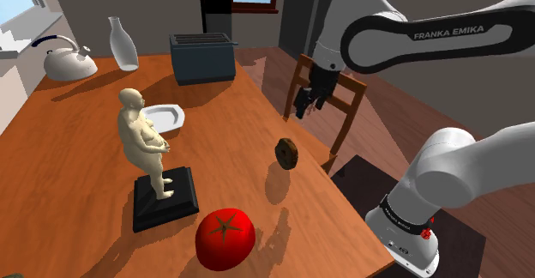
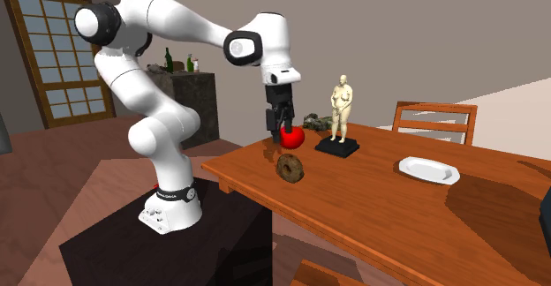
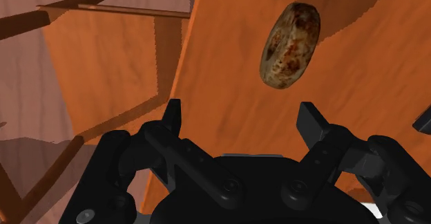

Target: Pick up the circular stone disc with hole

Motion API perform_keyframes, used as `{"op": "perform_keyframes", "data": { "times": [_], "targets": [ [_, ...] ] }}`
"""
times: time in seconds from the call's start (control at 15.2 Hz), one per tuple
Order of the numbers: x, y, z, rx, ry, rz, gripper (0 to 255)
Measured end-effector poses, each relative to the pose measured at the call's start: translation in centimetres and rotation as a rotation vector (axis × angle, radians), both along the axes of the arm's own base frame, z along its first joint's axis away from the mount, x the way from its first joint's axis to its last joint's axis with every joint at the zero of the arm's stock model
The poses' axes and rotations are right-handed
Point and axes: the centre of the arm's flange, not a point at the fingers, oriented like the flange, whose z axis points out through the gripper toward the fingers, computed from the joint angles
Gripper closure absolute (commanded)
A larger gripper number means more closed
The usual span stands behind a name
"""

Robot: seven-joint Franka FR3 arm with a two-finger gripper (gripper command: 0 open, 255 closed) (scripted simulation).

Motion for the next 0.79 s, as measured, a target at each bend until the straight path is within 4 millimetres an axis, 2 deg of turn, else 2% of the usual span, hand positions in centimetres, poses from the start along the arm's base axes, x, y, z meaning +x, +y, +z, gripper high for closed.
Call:
{"op": "perform_keyframes", "data": {
  "times": [0.46,0.79],
  "targets": [
    [2.2,5.3,-6.8,0.007,-0.026,-0.003,0],
    [2.3,5.9,-9.4,0.009,-0.029,-0.004,0]
  ]
}}
